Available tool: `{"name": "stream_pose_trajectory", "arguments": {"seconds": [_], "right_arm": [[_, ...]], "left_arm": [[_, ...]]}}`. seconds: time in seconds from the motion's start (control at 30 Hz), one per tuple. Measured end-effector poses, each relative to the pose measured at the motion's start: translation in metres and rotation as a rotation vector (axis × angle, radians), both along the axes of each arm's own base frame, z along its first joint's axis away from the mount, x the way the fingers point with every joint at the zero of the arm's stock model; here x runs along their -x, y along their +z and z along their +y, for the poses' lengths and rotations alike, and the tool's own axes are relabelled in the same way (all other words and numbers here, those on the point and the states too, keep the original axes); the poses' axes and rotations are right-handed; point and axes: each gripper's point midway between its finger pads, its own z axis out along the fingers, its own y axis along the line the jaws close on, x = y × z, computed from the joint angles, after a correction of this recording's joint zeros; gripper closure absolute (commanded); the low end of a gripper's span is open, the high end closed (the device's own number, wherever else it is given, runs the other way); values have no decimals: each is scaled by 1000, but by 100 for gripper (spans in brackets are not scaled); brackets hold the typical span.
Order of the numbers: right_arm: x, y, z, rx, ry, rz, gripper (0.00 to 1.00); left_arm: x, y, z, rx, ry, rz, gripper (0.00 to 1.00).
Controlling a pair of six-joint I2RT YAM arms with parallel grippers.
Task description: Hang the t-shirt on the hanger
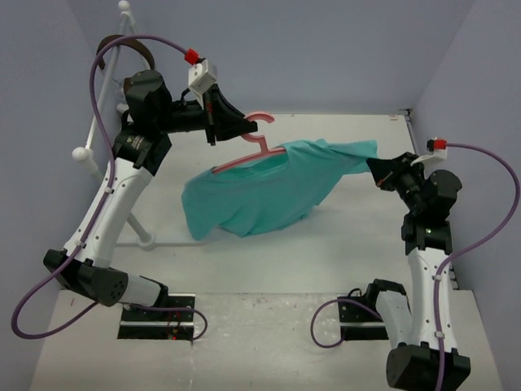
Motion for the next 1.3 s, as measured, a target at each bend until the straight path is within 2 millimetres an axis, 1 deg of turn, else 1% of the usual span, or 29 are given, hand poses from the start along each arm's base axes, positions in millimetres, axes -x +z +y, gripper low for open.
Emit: {"name": "stream_pose_trajectory", "arguments": {"seconds": [0.13, 0.23, 0.33, 0.4, 0.43, 0.53, 0.57, 0.63, 0.7, 0.77, 0.93, 1.0, 1.1, 1.3], "right_arm": [[2, 7, 8, -22, 61, -24, 100], [7, 14, 25, -49, 182, -34, 100], [12, 29, 44, -62, 301, -41, 100], [21, 48, 56, -55, 365, -71, 100], [25, 60, 60, -47, 383, -97, 100], [36, 94, 63, -15, 392, -181, 100], [38, 101, 63, -8, 386, -200, 100], [40, 109, 61, -4, 369, -213, 100], [36, 108, 57, -9, 334, -203, 100], [28, 103, 48, -15, 260, -181, 100], [10, 69, 21, -19, 77, -97, 100], [9, 51, 9, -19, 2, -60, 100], [8, 32, -9, -8, -109, -23, 100], [5, 21, -32, 13, -242, 1, 100]], "left_arm": [[-3, -2, -1, 1, -1, 3, 100], [-9, -4, -1, -1, 19, -8, 100], [-17, -12, -5, -19, 42, -17, 100], [-23, -22, -11, -39, 43, -14, 100], [-26, -30, -16, -54, 42, -5, 100], [-34, -57, -30, -108, 32, 30, 100], [-35, -66, -33, -125, 23, 42, 100], [-35, -80, -39, -154, 4, 64, 100], [-34, -89, -40, -173, -6, 77, 100], [-35, -91, -38, -184, 4, 75, 100], [-38, -80, -27, -182, 62, 43, 100], [-39, -75, -21, -185, 95, 29, 100], [-39, -69, -13, -183, 127, 16, 100], [-36, -59, -6, -174, 149, -4, 100]]}}
